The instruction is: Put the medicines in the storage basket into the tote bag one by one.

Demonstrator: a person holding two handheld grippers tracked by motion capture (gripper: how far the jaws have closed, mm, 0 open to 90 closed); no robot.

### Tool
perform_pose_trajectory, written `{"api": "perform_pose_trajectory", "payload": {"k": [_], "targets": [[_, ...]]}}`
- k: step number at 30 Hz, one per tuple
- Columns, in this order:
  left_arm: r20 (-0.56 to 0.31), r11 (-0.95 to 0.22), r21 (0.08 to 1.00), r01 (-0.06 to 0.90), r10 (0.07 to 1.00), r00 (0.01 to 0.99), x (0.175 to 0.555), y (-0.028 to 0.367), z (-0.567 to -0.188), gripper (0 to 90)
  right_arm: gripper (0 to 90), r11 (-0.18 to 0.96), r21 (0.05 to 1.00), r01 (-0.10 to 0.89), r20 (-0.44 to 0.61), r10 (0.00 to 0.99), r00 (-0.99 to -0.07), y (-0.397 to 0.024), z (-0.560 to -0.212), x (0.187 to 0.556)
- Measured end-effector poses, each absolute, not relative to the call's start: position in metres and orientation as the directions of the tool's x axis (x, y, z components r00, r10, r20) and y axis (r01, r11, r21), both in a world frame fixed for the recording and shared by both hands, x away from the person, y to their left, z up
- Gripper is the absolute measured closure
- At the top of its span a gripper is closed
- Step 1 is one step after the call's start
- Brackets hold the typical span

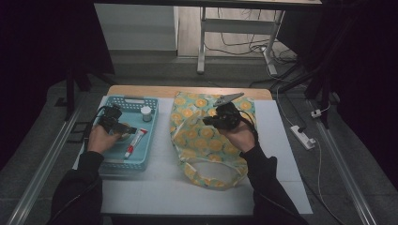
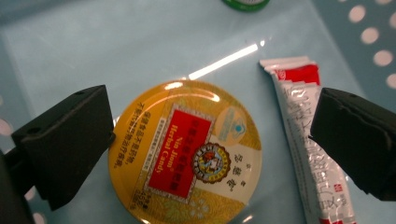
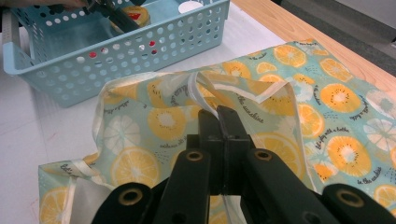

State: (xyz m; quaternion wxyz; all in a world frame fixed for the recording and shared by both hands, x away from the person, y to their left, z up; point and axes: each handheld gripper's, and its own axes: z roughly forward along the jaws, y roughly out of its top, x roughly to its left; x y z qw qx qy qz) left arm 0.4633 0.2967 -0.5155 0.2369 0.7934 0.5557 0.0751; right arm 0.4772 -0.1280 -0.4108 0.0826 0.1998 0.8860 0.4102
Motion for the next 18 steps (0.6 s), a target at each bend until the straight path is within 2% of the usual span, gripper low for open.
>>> {"api": "perform_pose_trajectory", "payload": {"k": [10,13,16,18], "targets": [[-0.125,-0.262,0.37,0.891,0.937,0.328,0.4641,0.2934,-0.5199,4.9,89.7,0.587,0.758,0.285,0.016,0.419,-0.908,-0.1276,-0.4116,0.4773],[-0.109,-0.258,0.345,0.903,0.944,0.312,0.4636,0.2924,-0.521,9.6,89.7,0.587,0.757,0.286,0.017,0.42,-0.907,-0.1277,-0.4117,0.4775],[-0.095,-0.257,0.318,0.913,0.949,0.3,0.4633,0.2912,-0.5221,19.1,89.6,0.588,0.757,0.286,0.016,0.42,-0.907,-0.1276,-0.4119,0.4776],[-0.101,-0.245,0.307,0.92,0.953,0.287,0.4639,0.2908,-0.5211,19.6,89.7,0.588,0.757,0.285,0.016,0.42,-0.907,-0.1277,-0.4119,0.4776]]}}
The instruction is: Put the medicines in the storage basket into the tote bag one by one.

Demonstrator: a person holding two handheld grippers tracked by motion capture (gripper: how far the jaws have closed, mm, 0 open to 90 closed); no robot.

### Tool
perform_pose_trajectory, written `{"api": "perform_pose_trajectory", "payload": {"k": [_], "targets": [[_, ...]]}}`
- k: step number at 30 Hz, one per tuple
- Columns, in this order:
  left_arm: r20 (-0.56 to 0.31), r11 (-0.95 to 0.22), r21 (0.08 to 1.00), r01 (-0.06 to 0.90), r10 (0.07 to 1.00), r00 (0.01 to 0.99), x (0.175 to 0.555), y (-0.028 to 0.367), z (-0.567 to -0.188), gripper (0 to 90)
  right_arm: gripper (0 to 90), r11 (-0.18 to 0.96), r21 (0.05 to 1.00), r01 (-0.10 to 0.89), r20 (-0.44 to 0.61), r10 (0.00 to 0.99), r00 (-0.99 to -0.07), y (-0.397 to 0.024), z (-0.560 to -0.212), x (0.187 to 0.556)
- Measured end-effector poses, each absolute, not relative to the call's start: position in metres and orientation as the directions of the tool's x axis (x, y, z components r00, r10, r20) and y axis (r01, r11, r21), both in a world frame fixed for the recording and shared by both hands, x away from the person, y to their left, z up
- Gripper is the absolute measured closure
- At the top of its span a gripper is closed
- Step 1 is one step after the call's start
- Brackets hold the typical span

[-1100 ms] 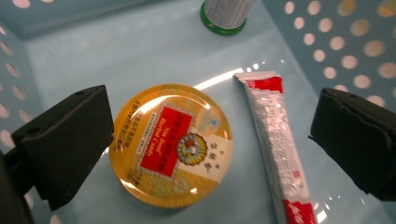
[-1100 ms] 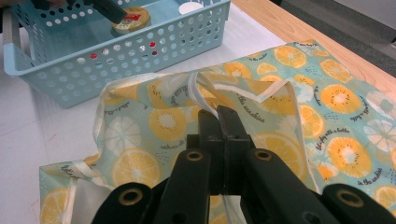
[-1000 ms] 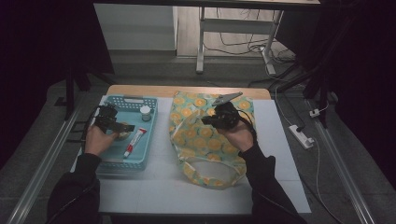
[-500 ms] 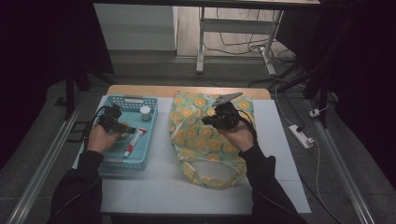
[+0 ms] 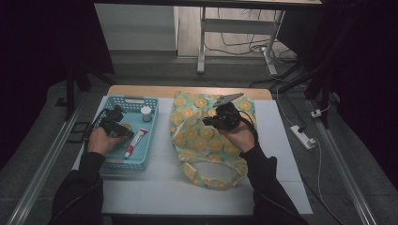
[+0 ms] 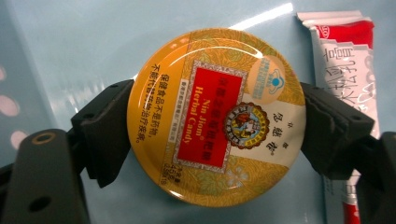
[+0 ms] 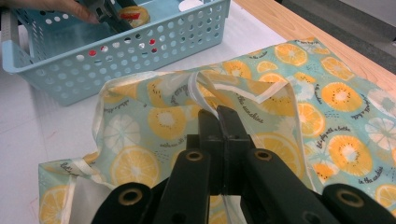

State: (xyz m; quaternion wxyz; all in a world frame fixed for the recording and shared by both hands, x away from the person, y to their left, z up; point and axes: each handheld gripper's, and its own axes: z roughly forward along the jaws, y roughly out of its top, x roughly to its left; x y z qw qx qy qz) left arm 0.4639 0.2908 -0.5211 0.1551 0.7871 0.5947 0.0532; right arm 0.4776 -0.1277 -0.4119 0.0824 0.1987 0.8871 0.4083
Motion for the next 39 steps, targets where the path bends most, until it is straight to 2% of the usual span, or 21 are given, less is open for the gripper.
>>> {"api": "perform_pose_trajectory", "payload": {"k": [4,7,19,39], "targets": [[-0.085,-0.248,0.305,0.919,0.955,0.285,0.463,0.29,-0.52,20.0,89.7,0.585,0.759,0.286,0.017,0.422,-0.906,-0.128,-0.412,0.478],[-0.113,-0.223,0.333,0.916,0.955,0.274,0.462,0.292,-0.516,20.1,89.7,0.583,0.76,0.288,0.017,0.424,-0.905,-0.129,-0.412,0.478],[-0.135,-0.271,0.448,0.852,0.921,0.365,0.449,0.289,-0.492,20.2,89.7,0.578,0.764,0.287,0.018,0.425,-0.905,-0.128,-0.412,0.478],[-0.139,-0.316,0.529,0.788,0.883,0.448,0.423,0.274,-0.461,20.2,89.7,0.57,0.775,0.272,0.012,0.417,-0.909,-0.129,-0.411,0.478]]}}
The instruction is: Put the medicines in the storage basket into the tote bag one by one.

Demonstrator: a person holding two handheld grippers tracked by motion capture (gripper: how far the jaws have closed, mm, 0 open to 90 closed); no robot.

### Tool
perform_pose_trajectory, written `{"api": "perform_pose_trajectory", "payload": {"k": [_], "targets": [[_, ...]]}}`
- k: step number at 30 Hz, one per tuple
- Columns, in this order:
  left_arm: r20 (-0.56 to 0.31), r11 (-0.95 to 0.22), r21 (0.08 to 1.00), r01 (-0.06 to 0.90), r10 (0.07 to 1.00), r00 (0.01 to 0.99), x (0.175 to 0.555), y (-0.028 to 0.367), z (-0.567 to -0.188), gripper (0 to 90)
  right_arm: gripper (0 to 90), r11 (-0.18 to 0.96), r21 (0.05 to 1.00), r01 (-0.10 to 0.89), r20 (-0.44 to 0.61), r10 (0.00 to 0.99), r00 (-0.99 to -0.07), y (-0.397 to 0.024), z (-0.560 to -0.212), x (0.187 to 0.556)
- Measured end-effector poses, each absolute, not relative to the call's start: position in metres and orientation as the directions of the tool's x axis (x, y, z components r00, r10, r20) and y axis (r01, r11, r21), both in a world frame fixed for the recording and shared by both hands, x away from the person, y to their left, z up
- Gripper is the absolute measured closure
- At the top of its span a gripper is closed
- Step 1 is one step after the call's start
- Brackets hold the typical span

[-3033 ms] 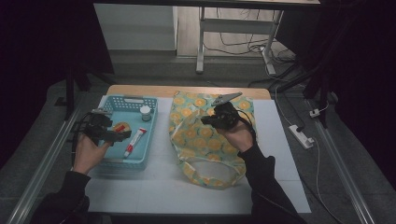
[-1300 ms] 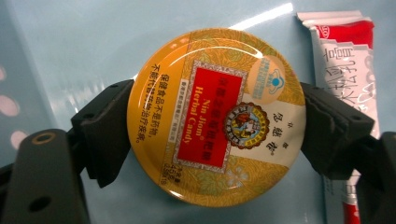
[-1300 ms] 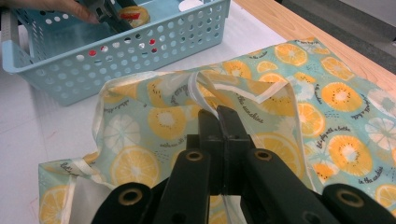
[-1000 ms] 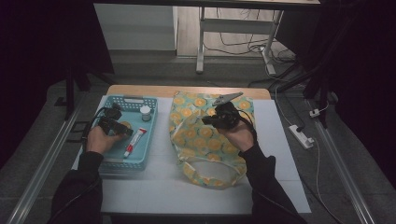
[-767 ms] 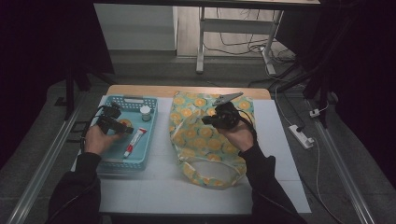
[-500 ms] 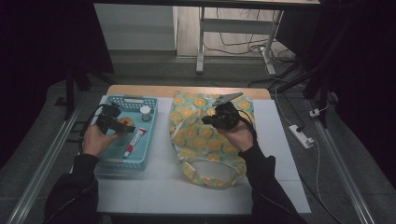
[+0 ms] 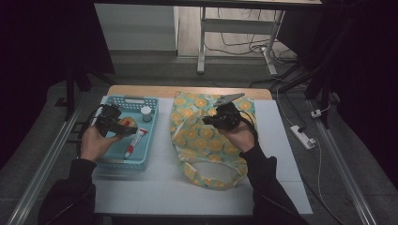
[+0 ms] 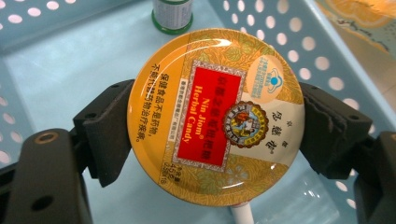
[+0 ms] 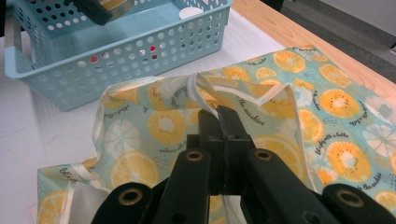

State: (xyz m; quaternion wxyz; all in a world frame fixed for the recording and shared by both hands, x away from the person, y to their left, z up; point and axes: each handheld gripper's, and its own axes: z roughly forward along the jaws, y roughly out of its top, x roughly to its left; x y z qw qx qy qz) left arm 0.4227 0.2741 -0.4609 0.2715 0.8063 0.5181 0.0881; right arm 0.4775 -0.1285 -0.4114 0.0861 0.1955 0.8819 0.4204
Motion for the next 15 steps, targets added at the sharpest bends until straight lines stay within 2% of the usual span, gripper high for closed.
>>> {"api": "perform_pose_trajectory", "payload": {"k": [15], "targets": [[-0.154,-0.362,0.568,0.739,0.836,0.527,0.408,0.248,-0.447,20.2,89.7,0.564,0.78,0.271,0.011,0.42,-0.907,-0.129,-0.411,0.478]]}}
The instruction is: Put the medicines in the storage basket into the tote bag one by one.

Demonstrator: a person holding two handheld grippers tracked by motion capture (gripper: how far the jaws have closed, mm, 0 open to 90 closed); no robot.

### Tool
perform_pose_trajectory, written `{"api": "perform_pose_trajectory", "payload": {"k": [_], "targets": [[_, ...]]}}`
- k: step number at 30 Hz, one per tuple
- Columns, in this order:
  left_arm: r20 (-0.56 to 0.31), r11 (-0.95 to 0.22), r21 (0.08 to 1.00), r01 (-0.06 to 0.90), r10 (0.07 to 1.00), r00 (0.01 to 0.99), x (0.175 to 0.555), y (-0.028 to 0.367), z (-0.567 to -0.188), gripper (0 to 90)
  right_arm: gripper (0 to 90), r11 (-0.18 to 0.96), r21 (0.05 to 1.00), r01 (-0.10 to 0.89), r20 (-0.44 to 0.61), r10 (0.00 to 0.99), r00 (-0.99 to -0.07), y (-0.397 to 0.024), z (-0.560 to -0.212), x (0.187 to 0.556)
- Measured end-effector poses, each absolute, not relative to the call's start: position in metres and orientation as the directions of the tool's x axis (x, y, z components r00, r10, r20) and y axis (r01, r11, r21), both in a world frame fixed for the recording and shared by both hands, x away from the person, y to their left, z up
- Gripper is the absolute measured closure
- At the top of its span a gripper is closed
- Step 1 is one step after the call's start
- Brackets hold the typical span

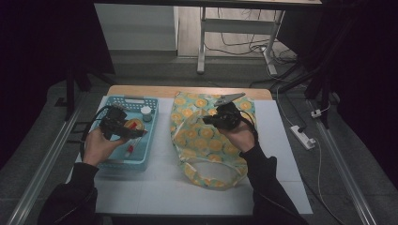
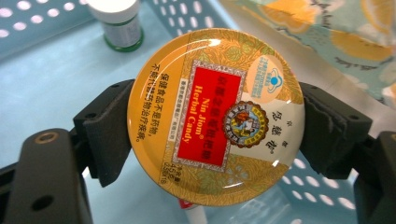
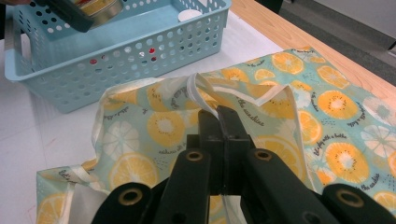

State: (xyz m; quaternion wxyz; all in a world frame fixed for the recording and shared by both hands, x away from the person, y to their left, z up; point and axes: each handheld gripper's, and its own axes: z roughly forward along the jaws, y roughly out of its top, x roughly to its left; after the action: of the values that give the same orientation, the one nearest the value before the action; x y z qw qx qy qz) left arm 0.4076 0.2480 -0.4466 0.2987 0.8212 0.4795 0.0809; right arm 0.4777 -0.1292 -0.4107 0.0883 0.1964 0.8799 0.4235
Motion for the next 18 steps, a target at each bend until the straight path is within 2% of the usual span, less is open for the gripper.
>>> {"api": "perform_pose_trajectory", "payload": {"k": [18], "targets": [[-0.167,-0.446,0.591,0.673,0.748,0.642,0.391,0.201,-0.442,20.2,89.7,0.562,0.781,0.27,0.009,0.423,-0.906,-0.129,-0.412,0.478]]}}
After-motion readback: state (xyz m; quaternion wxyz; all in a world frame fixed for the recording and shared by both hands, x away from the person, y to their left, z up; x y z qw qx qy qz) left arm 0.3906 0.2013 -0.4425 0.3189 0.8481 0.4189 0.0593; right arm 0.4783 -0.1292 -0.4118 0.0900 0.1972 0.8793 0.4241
